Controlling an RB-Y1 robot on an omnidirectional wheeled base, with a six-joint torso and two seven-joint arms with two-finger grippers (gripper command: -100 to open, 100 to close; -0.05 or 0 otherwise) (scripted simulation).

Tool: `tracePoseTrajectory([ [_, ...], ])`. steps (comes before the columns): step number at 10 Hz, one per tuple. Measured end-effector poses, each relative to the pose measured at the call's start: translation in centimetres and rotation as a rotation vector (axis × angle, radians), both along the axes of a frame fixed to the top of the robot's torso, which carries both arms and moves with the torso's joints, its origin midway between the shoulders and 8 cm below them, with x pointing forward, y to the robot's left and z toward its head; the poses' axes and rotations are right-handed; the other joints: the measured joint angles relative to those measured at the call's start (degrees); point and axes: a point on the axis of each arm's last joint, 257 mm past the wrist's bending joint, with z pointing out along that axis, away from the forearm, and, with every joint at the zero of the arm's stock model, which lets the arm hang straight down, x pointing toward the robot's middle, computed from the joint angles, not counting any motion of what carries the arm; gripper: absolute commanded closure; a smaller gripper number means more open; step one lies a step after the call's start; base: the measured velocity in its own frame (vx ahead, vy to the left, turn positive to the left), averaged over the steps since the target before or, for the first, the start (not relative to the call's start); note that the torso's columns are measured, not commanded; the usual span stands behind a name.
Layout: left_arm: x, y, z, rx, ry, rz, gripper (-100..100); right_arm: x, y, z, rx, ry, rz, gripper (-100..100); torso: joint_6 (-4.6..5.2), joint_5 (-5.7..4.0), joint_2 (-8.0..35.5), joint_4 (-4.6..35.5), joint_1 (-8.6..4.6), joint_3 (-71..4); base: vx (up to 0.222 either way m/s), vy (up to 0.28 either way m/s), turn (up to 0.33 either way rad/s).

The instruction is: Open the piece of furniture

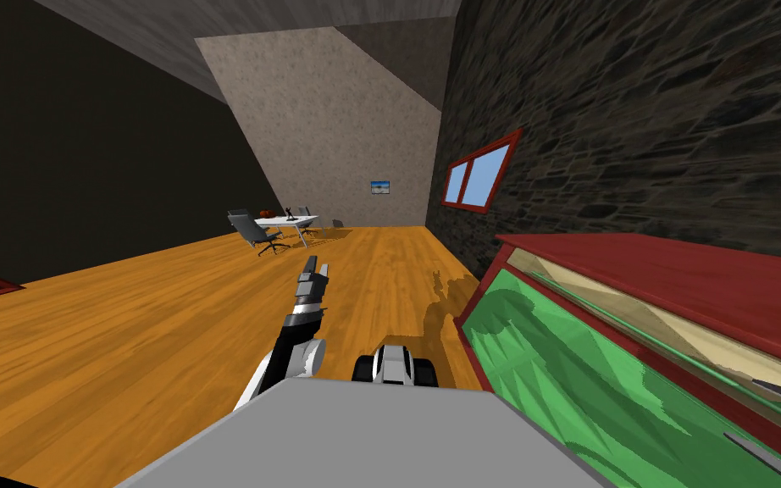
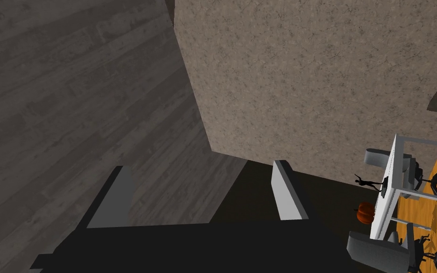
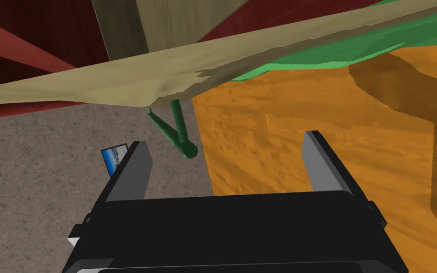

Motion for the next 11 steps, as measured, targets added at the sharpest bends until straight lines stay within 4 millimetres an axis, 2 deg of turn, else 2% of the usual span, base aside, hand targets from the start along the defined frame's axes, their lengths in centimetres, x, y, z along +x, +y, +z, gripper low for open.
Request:
tracePoseTrajectory([
  [1,0.0,0.0,0.0,0.0,0.0,0.0,0,0.0,0.0,0.0,0.0,0.0,0.0,100,0.0,-0.01,0.0,0.0,0.0,0.0,0.004,0.083,0.003],
  [3,0.0,0.0,0.0,0.0,0.0,0.0,0,0.4,0.1,0.9,-0.016,-0.013,0.004,100,0.16,-0.66,-0.1,-0.2,-0.27,0.2,0.021,0.179,-0.024],
  [6,0.0,0.0,0.0,0.0,0.0,0.0,0,0.4,0.7,0.9,-0.01,-0.008,0.012,100,0.09,-0.55,0.0,-0.1,-0.61,0.1,0.006,0.156,-0.023],
  [7,0.0,0.0,0.0,0.0,0.0,0.0,0,0.4,0.7,0.9,-0.01,-0.009,0.014,-100,0.06,-0.41,0.0,-0.1,-0.77,0.1,-0.176,0.062,0.497],
  [9,0.0,0.0,0.0,0.0,0.0,0.0,0,3.3,0.1,-0.3,0.087,-0.078,0.016,-100,-0.02,-0.11,0.6,0.2,-0.27,0.4,-0.235,0.015,0.11],
  [10,0.0,0.0,0.0,0.0,0.0,0.0,0,3.8,0.1,-1.3,0.122,-0.072,0.023,-100,0.04,-0.03,0.1,0.1,-0.11,0.1,-0.061,-0.024,0.015],
  [11,0.0,0.0,0.0,0.0,0.0,0.0,0,3.5,-0.4,-2.3,0.142,-0.064,0.015,-100,0.2,-0.16,-0.4,-0.2,-0.12,-0.2,-0.183,0.027,0.353],
])
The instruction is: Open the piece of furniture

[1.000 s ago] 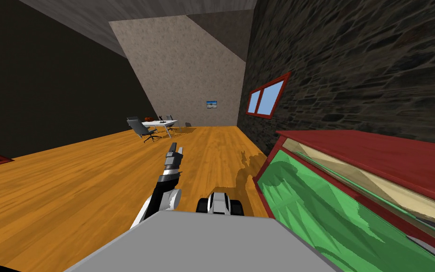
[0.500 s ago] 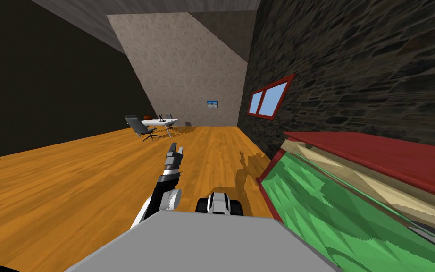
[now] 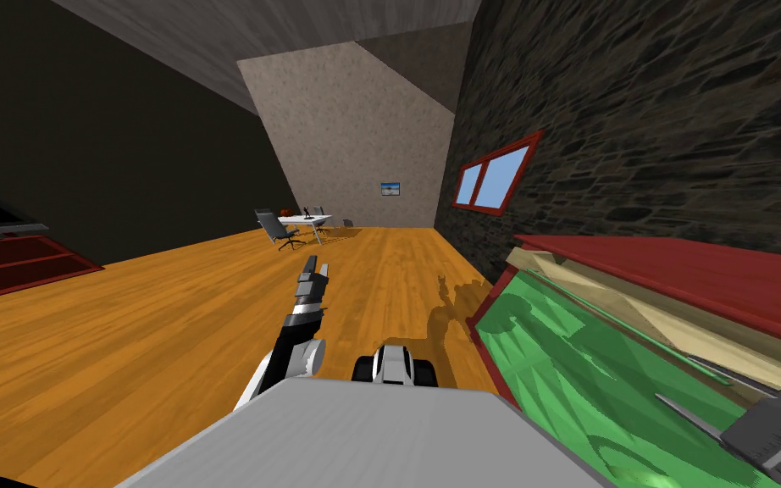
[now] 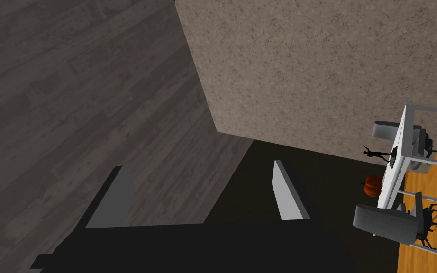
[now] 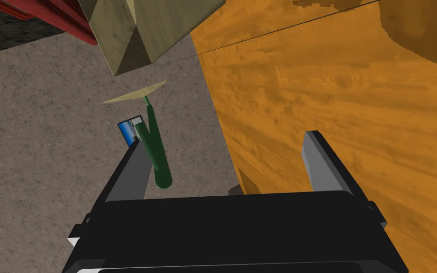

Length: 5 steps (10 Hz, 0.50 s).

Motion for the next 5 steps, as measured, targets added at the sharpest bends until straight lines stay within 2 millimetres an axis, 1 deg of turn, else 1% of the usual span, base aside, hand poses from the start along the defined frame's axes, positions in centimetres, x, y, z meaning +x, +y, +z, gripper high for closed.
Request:
tracePoseTrajectory([
  [1,0.0,0.0,0.0,0.0,-0.001,0.0,0,0.8,-0.6,-0.4,0.043,-0.035,-0.019,-100,-0.46,-0.21,0.1,-0.1,-0.05,0.1,-0.263,0.058,0.284],
  [2,0.0,0.0,0.0,0.0,0.0,0.0,0,2.0,-1.0,-0.7,0.081,-0.062,-0.03,-100,-0.47,-0.29,0.1,0.0,-0.21,0.1,-0.142,0.019,0.088],
  [3,0.0,0.0,0.0,0.0,0.0,0.0,0,2.8,-1.0,-1.3,0.103,-0.06,-0.025,-100,-0.05,-0.48,-0.1,-0.1,-0.52,0.1,-0.017,-0.006,-0.017],
  [4,0.0,0.0,0.0,0.0,0.0,0.0,0,3.1,-1.2,-2.0,0.114,-0.044,-0.015,-100,0.05,-0.76,-0.2,-0.2,-0.85,0.0,0.029,-0.012,-0.037],
  [5,0.0,0.0,0.0,0.0,0.0,0.0,0,3.1,-1.7,-2.8,0.121,-0.026,-0.017,-100,-0.03,-1.11,-0.3,-0.3,-1.18,0.1,0.03,-0.012,-0.014],
])
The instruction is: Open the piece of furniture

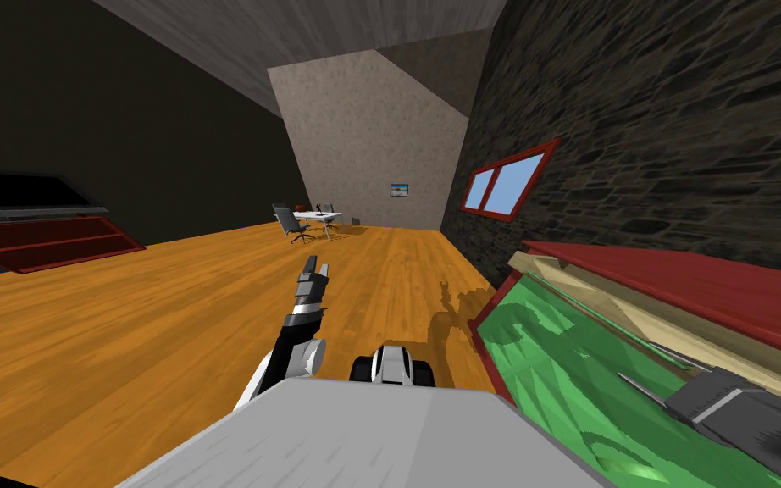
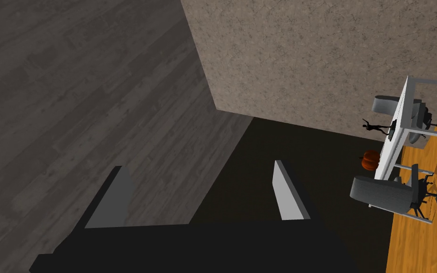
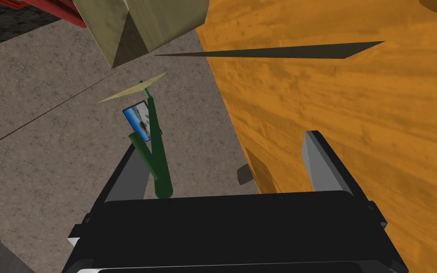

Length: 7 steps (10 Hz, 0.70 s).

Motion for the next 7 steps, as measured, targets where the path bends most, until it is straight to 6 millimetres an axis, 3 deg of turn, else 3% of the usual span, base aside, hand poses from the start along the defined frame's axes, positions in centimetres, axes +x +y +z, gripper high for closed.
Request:
tracePoseTrajectory([
  [1,0.0,0.0,0.0,0.0,0.0,0.0,0,-0.3,0.0,-0.5,0.005,0.01,-0.006,-100,-0.08,-0.25,0.1,0.0,-0.21,0.1,0.016,-0.002,-0.019],
  [2,0.0,0.0,0.0,0.0,0.0,0.0,0,-0.3,-0.2,-0.8,0.007,0.013,-0.01,-100,-0.22,-0.39,0.1,-0.1,-0.36,0.1,-0.169,0.052,0.266],
  [4,0.0,0.0,0.0,0.0,0.0,0.0,0,2.0,-1.5,-0.6,0.068,-0.034,-0.034,-100,-0.6,0.03,0.3,0.2,0.14,0.2,-0.225,0.053,0.234],
  [7,0.0,0.0,0.0,0.0,0.0,0.0,0,2.6,-2.3,-1.8,0.076,0.005,-0.034,-100,0.18,-0.36,0.0,-0.1,-0.29,0.1,-0.001,-0.013,-0.004],
])
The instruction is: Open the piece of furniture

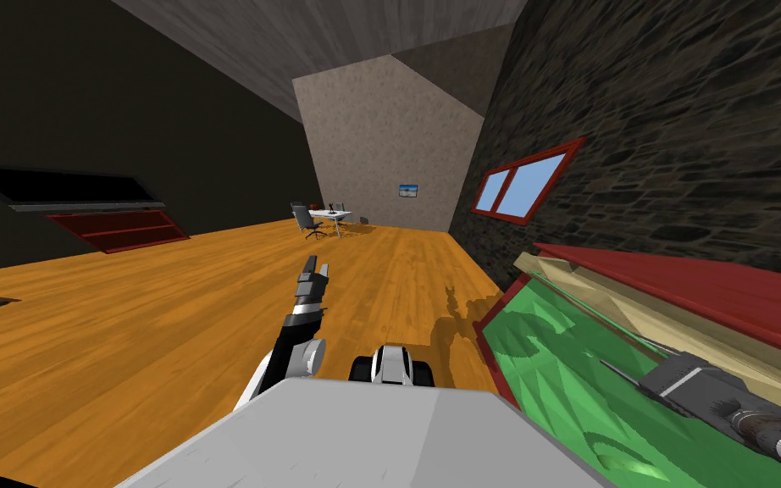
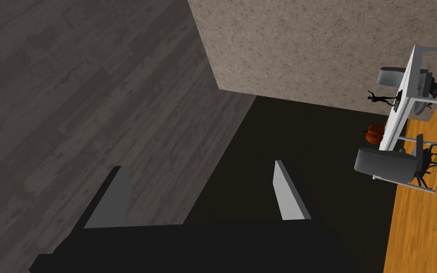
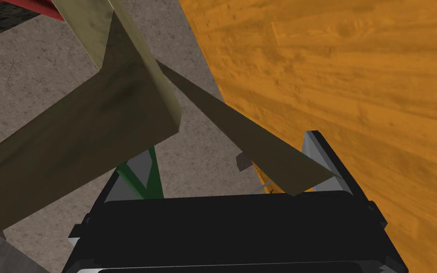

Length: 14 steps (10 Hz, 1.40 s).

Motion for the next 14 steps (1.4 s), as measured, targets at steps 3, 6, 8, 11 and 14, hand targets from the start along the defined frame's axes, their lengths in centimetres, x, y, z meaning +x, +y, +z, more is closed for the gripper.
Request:
tracePoseTrajectory([
  [3,0.0,0.0,0.0,0.0,0.0,0.0,0,-0.1,-0.1,-1.6,0.012,0.018,-0.004,-100,-0.33,-0.72,0.1,-0.1,-0.64,0.3,0.008,0.005,-0.001],
  [6,0.0,0.0,0.0,0.0,0.0,0.0,0,1.0,0.1,-1.5,0.043,0.007,-0.007,-100,-0.88,-0.62,0.2,0.0,-0.78,0.2,-0.16,0.006,0.208],
  [8,0.0,0.0,0.0,0.0,0.0,0.0,0,3.2,-0.7,-1.1,0.059,-0.022,-0.008,-100,-0.58,-0.3,-0.4,-0.1,-0.42,-0.2,-0.1,-0.024,0.086],
  [11,0.0,0.0,0.0,0.0,0.0,0.0,0,2.9,-2.2,-1.9,0.071,-0.014,-0.039,-100,-0.48,-0.67,-0.5,-0.3,-0.56,-0.2,0.027,0.0,-0.028],
  [14,0.0,0.0,0.0,0.0,0.0,0.0,0,2.9,-1.9,-2.8,0.078,0.001,-0.046,-100,-0.66,-1.01,-0.4,-0.3,-1.01,-0.1,0.0,0.004,0.008],
])
